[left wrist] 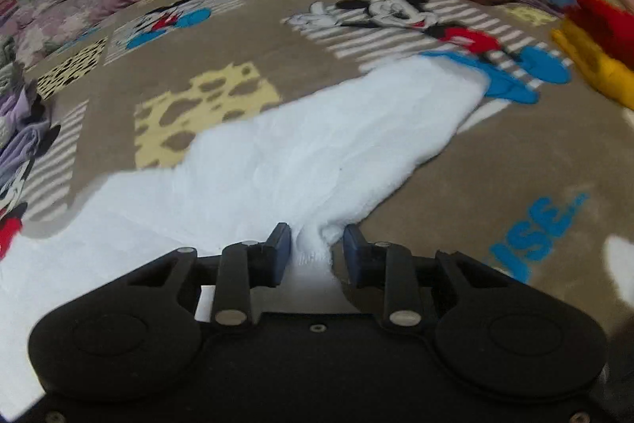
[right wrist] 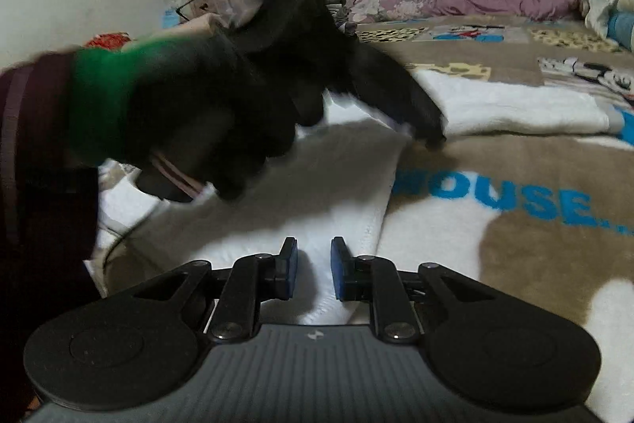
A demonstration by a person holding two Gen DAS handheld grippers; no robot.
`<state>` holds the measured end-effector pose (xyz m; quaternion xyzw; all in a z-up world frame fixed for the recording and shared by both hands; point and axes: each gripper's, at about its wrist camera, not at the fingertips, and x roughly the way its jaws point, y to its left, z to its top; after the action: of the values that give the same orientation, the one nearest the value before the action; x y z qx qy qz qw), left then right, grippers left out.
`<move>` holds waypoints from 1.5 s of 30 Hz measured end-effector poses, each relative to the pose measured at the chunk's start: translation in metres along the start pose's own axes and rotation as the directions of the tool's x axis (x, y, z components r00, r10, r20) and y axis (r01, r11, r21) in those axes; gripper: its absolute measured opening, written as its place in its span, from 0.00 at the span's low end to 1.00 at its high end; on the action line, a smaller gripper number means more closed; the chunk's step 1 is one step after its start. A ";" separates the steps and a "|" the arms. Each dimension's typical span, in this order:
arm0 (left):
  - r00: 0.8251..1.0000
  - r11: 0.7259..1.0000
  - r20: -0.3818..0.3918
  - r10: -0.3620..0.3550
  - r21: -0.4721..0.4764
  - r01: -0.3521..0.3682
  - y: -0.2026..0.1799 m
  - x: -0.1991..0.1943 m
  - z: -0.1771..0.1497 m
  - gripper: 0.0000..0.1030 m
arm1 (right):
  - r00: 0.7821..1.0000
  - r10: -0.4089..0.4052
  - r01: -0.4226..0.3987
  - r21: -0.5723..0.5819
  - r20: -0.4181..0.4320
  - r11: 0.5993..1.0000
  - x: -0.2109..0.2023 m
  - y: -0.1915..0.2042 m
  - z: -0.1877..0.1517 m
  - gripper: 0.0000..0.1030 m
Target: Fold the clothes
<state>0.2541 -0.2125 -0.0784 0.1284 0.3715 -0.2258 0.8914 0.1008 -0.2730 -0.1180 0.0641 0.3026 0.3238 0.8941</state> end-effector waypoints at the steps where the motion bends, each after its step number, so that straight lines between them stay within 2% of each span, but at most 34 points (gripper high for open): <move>1: 0.999 0.999 0.029 -0.021 -0.039 0.022 0.008 -0.009 0.000 0.27 | 1.000 0.021 -0.021 0.038 0.014 0.999 -0.005 -0.008 0.001 0.16; 2: 0.998 0.996 0.056 -0.026 -0.081 0.030 0.020 -0.017 -0.002 0.27 | 0.999 0.028 -0.032 0.092 0.043 0.995 -0.011 -0.019 0.002 0.16; 3: 0.996 0.992 0.083 -0.029 -0.123 0.039 0.031 -0.024 -0.004 0.27 | 0.997 0.001 -0.014 0.160 0.080 0.987 -0.018 -0.035 0.004 0.18; 5: 0.993 0.978 0.116 -0.012 -0.204 0.036 0.054 -0.034 -0.007 0.26 | 0.987 -0.089 0.039 0.335 0.135 0.942 -0.027 -0.074 0.009 0.25; 6: 0.993 0.971 0.118 0.003 -0.238 0.026 0.062 -0.032 -0.009 0.26 | 0.977 -0.148 0.062 0.460 0.153 0.886 -0.031 -0.100 0.010 0.33; 7: 0.993 0.962 0.119 0.017 -0.272 0.016 0.070 -0.031 -0.011 0.26 | 0.967 -0.180 0.047 0.569 0.180 0.821 -0.037 -0.122 0.010 0.34; 9: 0.992 0.941 0.118 0.034 -0.339 0.008 0.086 -0.026 -0.016 0.26 | 0.945 -0.234 0.011 0.692 0.229 0.721 -0.038 -0.150 0.012 0.39; 10: 0.992 0.937 0.119 0.029 -0.348 0.014 0.086 -0.023 -0.017 0.26 | 0.932 -0.263 -0.011 0.747 0.249 0.665 -0.039 -0.164 0.014 0.46; 11: 0.992 0.934 0.120 0.024 -0.358 0.021 0.086 -0.020 -0.017 0.26 | 0.919 -0.293 -0.032 0.792 0.263 0.610 -0.040 -0.178 0.016 0.47; 12: 0.992 0.930 0.122 0.019 -0.367 0.028 0.086 -0.017 -0.017 0.26 | 0.918 -0.312 -0.009 0.800 0.245 0.600 -0.033 -0.184 0.023 0.48; 14: 0.991 0.930 0.136 -0.008 -0.363 0.057 0.085 -0.017 -0.020 0.27 | 0.917 -0.318 -0.013 0.816 0.240 0.578 -0.022 -0.192 0.033 0.53; 17: 0.993 0.936 0.115 -0.007 -0.348 0.047 0.079 -0.012 -0.025 0.27 | 0.906 -0.363 0.023 0.832 0.217 0.555 -0.009 -0.205 0.045 0.51; 18: 0.993 0.940 0.115 -0.004 -0.339 0.043 0.077 -0.011 -0.026 0.27 | 0.902 -0.376 0.033 0.836 0.211 0.548 -0.008 -0.207 0.047 0.47; 20: 0.993 0.945 0.116 0.001 -0.324 0.037 0.073 -0.011 -0.029 0.28 | 0.892 -0.409 0.059 0.845 0.195 0.532 -0.001 -0.209 0.049 0.38; 21: 0.993 0.948 0.116 0.001 -0.318 0.036 0.072 -0.010 -0.029 0.29 | 0.886 -0.421 0.063 0.850 0.193 0.523 0.002 -0.209 0.048 0.30; 22: 0.993 0.949 0.115 0.003 -0.314 0.034 0.071 -0.010 -0.030 0.30 | 0.885 -0.422 0.057 0.854 0.196 0.517 0.004 -0.215 0.045 0.20; 24: 0.993 0.951 0.114 0.002 -0.307 0.033 0.070 -0.010 -0.031 0.35 | 0.884 -0.417 0.037 0.859 0.210 0.511 0.006 -0.223 0.043 0.10; 26: 0.993 0.953 0.118 -0.005 -0.300 0.040 0.068 -0.010 -0.031 0.44 | 0.884 -0.407 0.011 0.859 0.231 0.512 0.006 -0.225 0.042 0.09; 29: 0.993 0.959 0.122 0.006 -0.282 0.029 0.063 -0.009 -0.032 0.44 | 0.875 -0.405 -0.027 0.860 0.267 0.509 -0.008 -0.222 0.036 0.09; 32: 0.993 0.965 0.113 0.019 -0.263 0.012 0.059 -0.006 -0.032 0.45 | 0.868 -0.413 -0.031 0.859 0.277 0.511 -0.025 -0.214 0.023 0.09; 35: 0.994 0.968 0.103 0.021 -0.252 0.006 0.057 -0.002 -0.032 0.46 | 0.878 -0.414 0.014 0.853 0.239 0.522 -0.028 -0.212 0.010 0.06; 37: 0.995 0.969 0.100 0.021 -0.245 0.004 0.057 -0.002 -0.031 0.46 | 0.872 -0.432 0.060 0.828 0.228 0.558 -0.027 -0.207 0.014 0.06; 38: 0.995 0.970 0.097 0.021 -0.242 0.003 0.057 -0.002 -0.031 0.46 | 0.870 -0.441 0.077 0.823 0.220 0.563 -0.027 -0.206 0.015 0.06; 40: 0.995 0.972 0.092 0.028 -0.233 -0.006 0.055 -0.007 -0.028 0.46 | 0.866 -0.453 0.093 0.823 0.211 0.561 -0.027 -0.204 0.015 0.05; 45: 0.988 0.975 0.143 0.062 -0.221 -0.030 0.048 -0.006 -0.006 0.46 | 0.851 -0.492 0.154 0.810 0.182 0.566 -0.025 -0.196 0.020 0.06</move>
<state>0.2707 -0.1672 -0.0750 0.0212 0.3233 -0.1718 0.9303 0.2031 -0.4399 -0.1503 0.4440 0.2337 -0.0301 0.8645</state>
